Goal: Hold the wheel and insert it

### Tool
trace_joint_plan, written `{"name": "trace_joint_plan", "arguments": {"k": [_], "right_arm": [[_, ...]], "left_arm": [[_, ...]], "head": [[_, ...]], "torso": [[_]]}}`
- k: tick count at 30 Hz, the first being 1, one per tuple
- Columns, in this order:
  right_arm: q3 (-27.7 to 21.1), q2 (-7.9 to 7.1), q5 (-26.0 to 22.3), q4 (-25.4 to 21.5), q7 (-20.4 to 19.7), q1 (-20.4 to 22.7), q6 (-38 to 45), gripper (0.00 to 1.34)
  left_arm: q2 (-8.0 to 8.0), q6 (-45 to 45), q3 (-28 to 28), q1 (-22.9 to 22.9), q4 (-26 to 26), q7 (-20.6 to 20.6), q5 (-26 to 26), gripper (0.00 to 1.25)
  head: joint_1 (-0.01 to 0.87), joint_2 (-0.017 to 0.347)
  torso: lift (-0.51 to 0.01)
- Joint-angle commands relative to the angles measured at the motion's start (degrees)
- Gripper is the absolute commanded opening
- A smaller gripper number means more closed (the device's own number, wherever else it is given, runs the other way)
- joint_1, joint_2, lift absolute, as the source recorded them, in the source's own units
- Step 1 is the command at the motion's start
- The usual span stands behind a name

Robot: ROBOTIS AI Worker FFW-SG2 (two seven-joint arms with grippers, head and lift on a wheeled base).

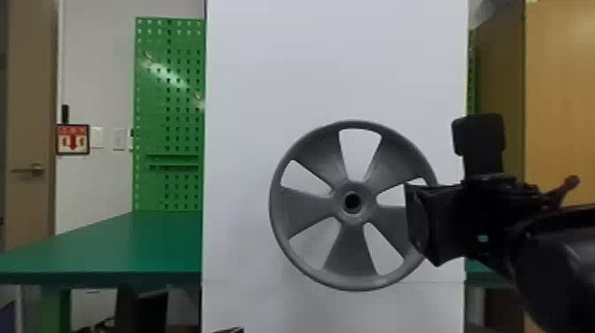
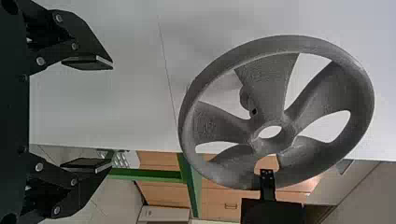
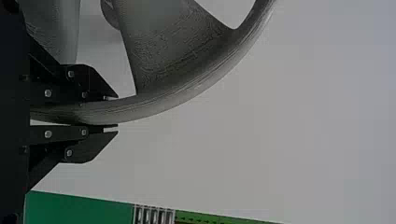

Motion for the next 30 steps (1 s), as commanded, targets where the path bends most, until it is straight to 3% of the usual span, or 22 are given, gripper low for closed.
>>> {"name": "trace_joint_plan", "arguments": {"k": [1, 30], "right_arm": [[0.08, -0.07, 0.01, 0.90, 0.00, -0.27, -0.56, 0.20], [-0.71, -0.07, -0.17, 7.23, 0.00, -1.15, -5.21, 0.20]], "left_arm": [[-0.07, 0.04, -0.06, -0.01, 0.09, 0.00, -0.08, 0.75], [0.02, 0.04, -0.32, -0.27, 0.17, 0.00, -0.08, 0.75]], "head": [[0.000, 0.006], [0.000, 0.006]], "torso": [[-0.496], [-0.496]]}}
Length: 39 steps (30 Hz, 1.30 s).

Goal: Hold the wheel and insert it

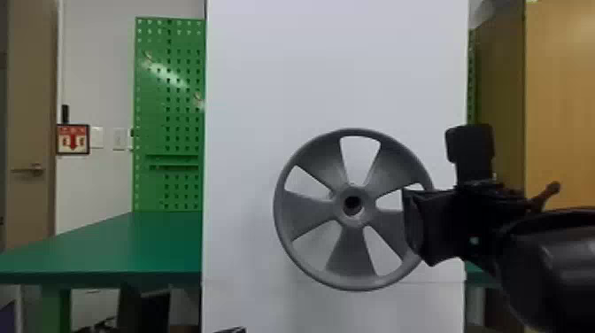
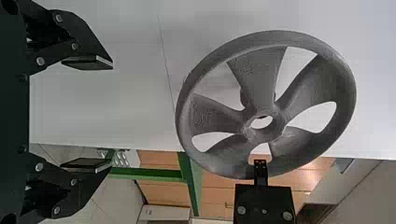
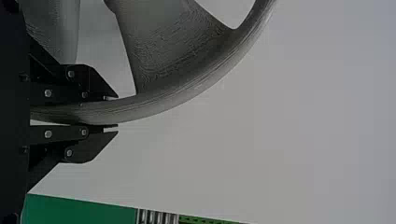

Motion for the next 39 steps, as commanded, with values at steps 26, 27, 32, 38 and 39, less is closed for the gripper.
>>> {"name": "trace_joint_plan", "arguments": {"k": [26, 27, 32, 38, 39], "right_arm": [[-0.07, -0.35, -0.06, 4.95, 0.00, -1.70, -3.60, 0.20], [-0.07, -0.44, -0.06, 5.04, 0.00, -1.79, -3.60, 0.20], [-0.16, -0.44, 0.03, 5.48, 0.00, -1.97, -4.04, 0.20], [-0.42, -0.53, 0.20, 5.83, 0.00, -2.05, -4.39, 0.20], [-0.42, -0.53, 0.20, 5.92, 0.00, -2.05, -4.48, 0.20]], "left_arm": [[0.02, -0.04, -0.30, -0.31, 0.35, -0.01, 0.08, 0.75], [0.02, 0.05, -0.30, -0.31, 0.35, -0.01, 0.08, 0.75], [0.02, -0.04, -0.38, -0.31, 0.35, -0.01, 0.08, 0.75], [0.02, -0.04, -0.47, -0.31, 0.35, 0.08, 0.08, 0.75], [0.02, -0.04, -0.47, -0.31, 0.35, -0.01, 0.08, 0.75]], "head": [[0.000, 0.006], [0.000, 0.006], [0.000, 0.006], [0.000, 0.006], [0.000, 0.006]], "torso": [[-0.496], [-0.496], [-0.496], [-0.496], [-0.496]]}}
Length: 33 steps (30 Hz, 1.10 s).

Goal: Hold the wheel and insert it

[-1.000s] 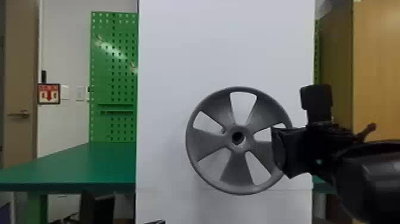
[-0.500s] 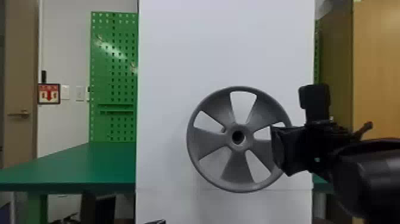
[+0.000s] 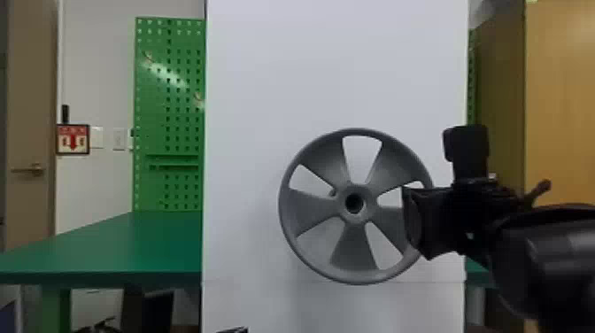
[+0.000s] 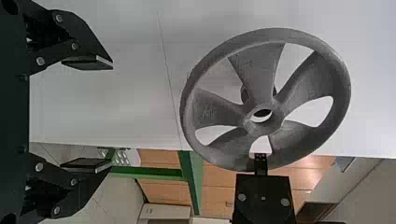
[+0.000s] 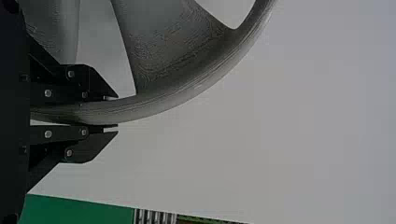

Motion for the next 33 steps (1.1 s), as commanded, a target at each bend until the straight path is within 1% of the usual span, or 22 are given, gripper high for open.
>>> {"name": "trace_joint_plan", "arguments": {"k": [1, 10, 17, 29, 33], "right_arm": [[-0.04, -0.08, 0.04, 0.26, 0.00, -0.01, -0.25, 0.20], [-0.30, -0.17, 0.04, 0.78, 0.00, -0.01, -1.31, 0.20], [-0.39, -0.34, -1.01, 2.54, 0.00, -0.10, -3.77, 0.20], [-0.65, -0.52, -1.63, 4.47, 0.00, -0.27, -4.91, 0.20], [-0.74, -0.61, -2.42, 5.88, 0.00, -0.27, -6.41, 0.20]], "left_arm": [[0.00, 0.00, -0.06, 0.00, 0.00, -0.01, -0.01, 0.75], [0.00, 0.00, -0.15, 0.00, 0.09, -0.01, 0.08, 0.75], [0.00, 0.00, -0.15, 0.00, 0.17, -0.01, 0.08, 0.75], [0.00, 0.00, -0.23, -0.09, 0.17, 0.08, 0.08, 0.75], [0.00, 0.00, -0.23, -0.17, 0.17, -0.01, 0.08, 0.75]], "head": [[0.000, 0.006], [0.000, 0.006], [0.000, 0.006], [0.000, 0.006], [0.000, 0.006]], "torso": [[-0.496], [-0.496], [-0.496], [-0.496], [-0.496]]}}
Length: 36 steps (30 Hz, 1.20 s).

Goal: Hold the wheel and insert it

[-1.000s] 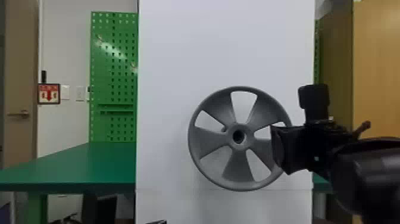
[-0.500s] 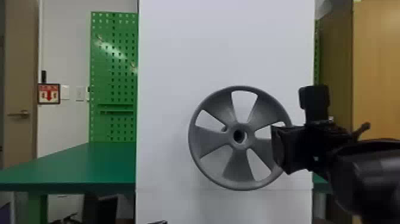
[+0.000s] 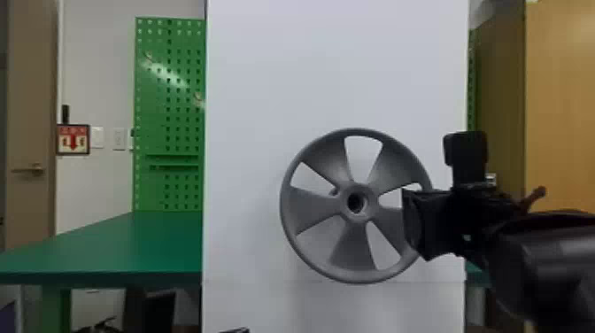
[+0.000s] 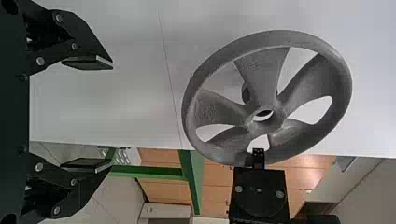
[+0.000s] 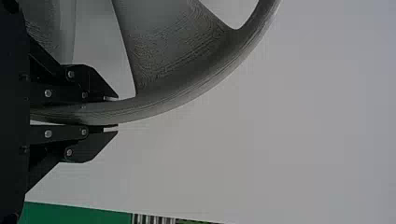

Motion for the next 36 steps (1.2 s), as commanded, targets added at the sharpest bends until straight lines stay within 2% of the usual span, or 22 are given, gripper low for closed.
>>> {"name": "trace_joint_plan", "arguments": {"k": [1, 27, 36], "right_arm": [[0.03, -0.17, -0.78, 1.33, -0.01, -0.01, -1.15, 0.20], [-0.15, 0.00, -2.01, 3.27, 0.08, 0.17, -5.81, 0.20], [-0.41, -0.08, -2.45, 5.20, 0.08, 0.26, -7.57, 0.20]], "left_arm": [[0.01, -0.01, -0.03, -0.09, 0.00, -0.05, 0.00, 0.75], [0.01, -0.01, -0.21, -0.26, 0.26, 0.04, 0.18, 0.75], [0.01, -0.01, -0.30, -0.26, 0.35, 0.04, 0.26, 0.75]], "head": [[0.000, 0.006], [0.000, 0.006], [0.000, 0.006]], "torso": [[-0.496], [-0.496], [-0.496]]}}
